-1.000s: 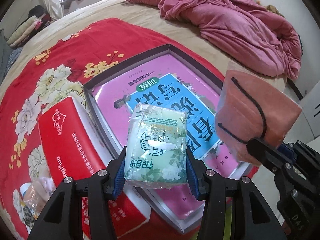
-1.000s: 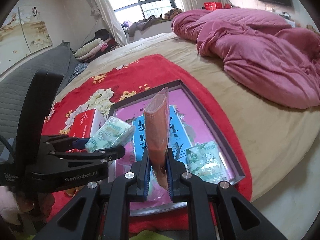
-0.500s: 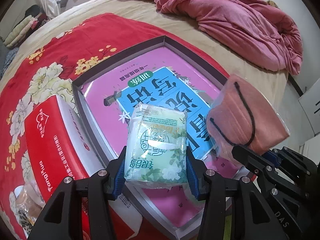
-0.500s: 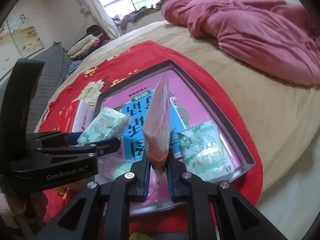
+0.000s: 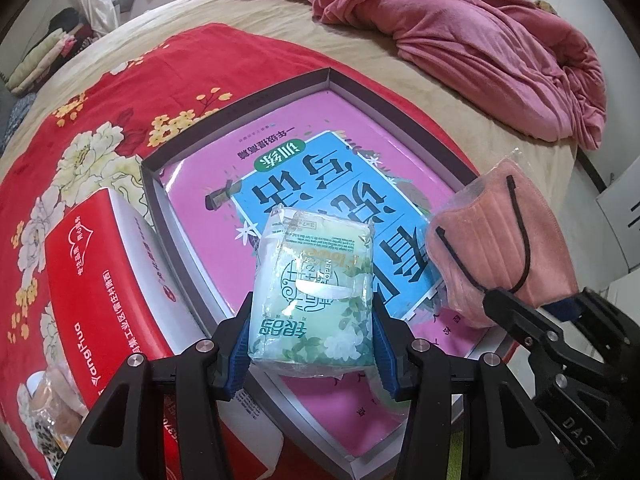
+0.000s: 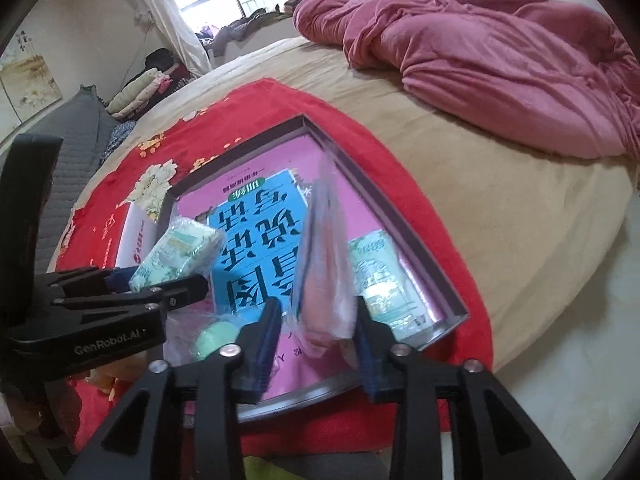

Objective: Organize soft objects
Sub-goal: 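Lower pink packet onto tray and open right gripper while left holds tissue pack, then lower the white-green tissue pack onto the tray and open the left gripper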

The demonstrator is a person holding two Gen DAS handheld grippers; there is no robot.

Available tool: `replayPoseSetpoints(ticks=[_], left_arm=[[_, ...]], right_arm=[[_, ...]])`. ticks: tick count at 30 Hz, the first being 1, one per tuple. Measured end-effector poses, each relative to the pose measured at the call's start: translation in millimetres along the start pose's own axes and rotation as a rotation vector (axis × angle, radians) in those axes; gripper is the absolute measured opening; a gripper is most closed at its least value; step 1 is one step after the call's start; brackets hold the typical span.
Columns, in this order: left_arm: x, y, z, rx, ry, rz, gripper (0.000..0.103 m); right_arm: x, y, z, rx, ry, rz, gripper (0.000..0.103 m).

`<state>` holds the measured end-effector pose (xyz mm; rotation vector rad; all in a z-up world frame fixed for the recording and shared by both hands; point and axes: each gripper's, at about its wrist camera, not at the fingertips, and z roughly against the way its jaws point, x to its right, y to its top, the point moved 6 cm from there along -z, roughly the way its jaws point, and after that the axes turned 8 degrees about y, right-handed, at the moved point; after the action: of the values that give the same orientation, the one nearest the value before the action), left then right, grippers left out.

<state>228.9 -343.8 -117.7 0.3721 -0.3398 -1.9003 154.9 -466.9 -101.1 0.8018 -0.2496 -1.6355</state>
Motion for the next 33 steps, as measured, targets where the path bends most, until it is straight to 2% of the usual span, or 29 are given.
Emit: replayPoseSetpoints(ticks=[1,9,29,33], left_arm=[[0.1,0.0,-0.3,-0.002,0.002,-0.001,0.053],[-0.8,1.2,-2.5,-0.005,0.011,0.0,0.053],[0.4,3.3,-4.8,-0.012,0.009,-0.011,0.058],[-0.2,2.0,-3.5,-0.01,0.01,-0.006,0.059]], right_arm=[[0.5,0.5,1.2,0.001,-0.009,0.004,0.046],[11.6,3.4,10.6,0.026,-0.054,-0.014,0.046],[4.3,5.0,15.1,0.038,-0.047,0.008,0.047],[4.2,5.3,15.5,0.04,-0.051,0.012,0.053]])
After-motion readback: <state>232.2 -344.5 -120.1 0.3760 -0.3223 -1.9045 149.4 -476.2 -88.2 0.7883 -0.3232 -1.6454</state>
